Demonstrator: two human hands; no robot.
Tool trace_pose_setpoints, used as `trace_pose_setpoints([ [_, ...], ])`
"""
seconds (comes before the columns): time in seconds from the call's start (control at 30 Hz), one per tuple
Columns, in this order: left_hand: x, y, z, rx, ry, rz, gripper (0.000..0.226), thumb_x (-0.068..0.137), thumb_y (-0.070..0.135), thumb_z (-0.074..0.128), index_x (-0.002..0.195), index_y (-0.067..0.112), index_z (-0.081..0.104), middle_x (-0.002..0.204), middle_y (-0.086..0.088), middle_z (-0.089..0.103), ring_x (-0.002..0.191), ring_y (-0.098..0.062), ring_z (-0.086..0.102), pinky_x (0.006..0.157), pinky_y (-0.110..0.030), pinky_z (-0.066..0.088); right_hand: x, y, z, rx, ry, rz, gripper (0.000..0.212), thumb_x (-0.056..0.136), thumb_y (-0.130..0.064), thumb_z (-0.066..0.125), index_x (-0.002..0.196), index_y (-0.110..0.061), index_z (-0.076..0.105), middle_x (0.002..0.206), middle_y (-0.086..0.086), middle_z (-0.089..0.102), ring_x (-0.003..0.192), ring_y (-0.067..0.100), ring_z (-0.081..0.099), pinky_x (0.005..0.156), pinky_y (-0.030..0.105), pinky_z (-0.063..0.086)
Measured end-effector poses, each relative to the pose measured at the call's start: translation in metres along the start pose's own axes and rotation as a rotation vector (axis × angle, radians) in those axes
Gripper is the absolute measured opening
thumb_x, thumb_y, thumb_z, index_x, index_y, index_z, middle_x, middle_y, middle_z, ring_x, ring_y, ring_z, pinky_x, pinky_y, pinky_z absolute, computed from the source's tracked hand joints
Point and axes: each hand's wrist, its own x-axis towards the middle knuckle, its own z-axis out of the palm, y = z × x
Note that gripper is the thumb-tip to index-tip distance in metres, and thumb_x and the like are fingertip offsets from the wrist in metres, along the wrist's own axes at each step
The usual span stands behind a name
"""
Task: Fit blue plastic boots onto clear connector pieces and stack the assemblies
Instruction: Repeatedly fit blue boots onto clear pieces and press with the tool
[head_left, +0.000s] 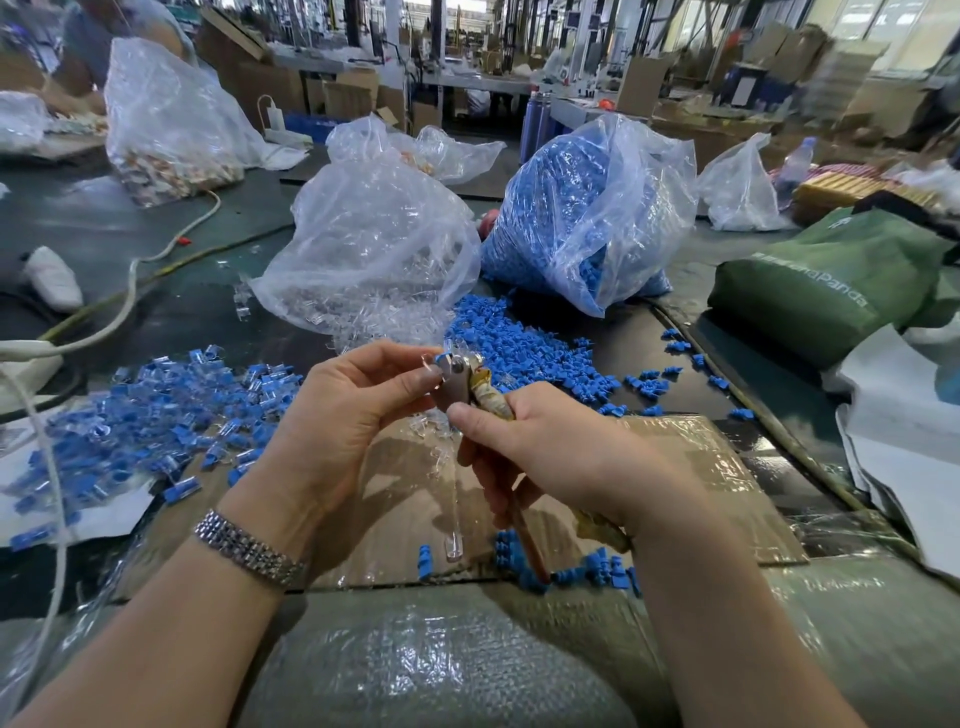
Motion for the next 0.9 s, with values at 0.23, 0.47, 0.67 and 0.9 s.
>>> trace_pose_setpoints([
  [0.23, 0.003, 0.006, -0.011, 0.109, 0.017, 0.049, 0.026, 0.072, 0.028, 0.083, 0.095, 0.018, 0.079, 0.107, -0.013, 0.076, 0.102, -0.026, 0.073, 0.086, -0.031, 0.059, -0.005, 0.006, -0.023, -0.019, 0.104, 0.072, 0.043, 0.101, -0.046, 0.058, 0.096, -0.003, 0.067, 0.072, 0.004, 0.072, 0.066, 0.021, 0.072, 0.072, 0.042, 0.063],
  [0.47, 0.011, 0.002, -0.018, 0.296, 0.085, -0.061, 0.019, 0.091, 0.004, 0.068, 0.1, 0.016, 0.08, 0.091, -0.007, 0.076, 0.081, -0.018, 0.071, 0.069, -0.022, 0.058, 0.007, 0.044, -0.046, -0.668, 0.5, 0.354, 0.037, 0.099, -0.042, 0.053, 0.073, -0.016, 0.05, 0.071, 0.002, 0.055, 0.065, 0.019, 0.053, 0.052, 0.031, 0.031],
  [0.67, 0.013, -0.001, -0.021, 0.413, 0.16, -0.158, 0.017, 0.096, 0.006, 0.064, 0.096, 0.017, 0.077, 0.083, -0.01, 0.07, 0.068, -0.017, 0.064, 0.061, -0.033, 0.051, 0.012, 0.059, -0.037, -0.791, 0.496, 0.444, 0.03, 0.094, -0.044, 0.059, 0.082, -0.019, 0.048, 0.102, 0.01, 0.06, 0.09, 0.027, 0.061, 0.073, 0.037, 0.05],
  [0.9, 0.009, 0.006, -0.033, 1.139, 0.514, 0.067, 0.005, 0.089, 0.024, 0.066, 0.086, 0.021, 0.064, 0.082, 0.0, 0.066, 0.076, -0.021, 0.061, 0.062, -0.034, 0.042, 0.012, 0.058, -0.032, -0.884, 0.513, 0.442, 0.064, 0.091, -0.069, 0.056, 0.118, -0.011, 0.058, 0.13, 0.016, 0.053, 0.122, 0.034, 0.048, 0.1, 0.046, 0.047],
])
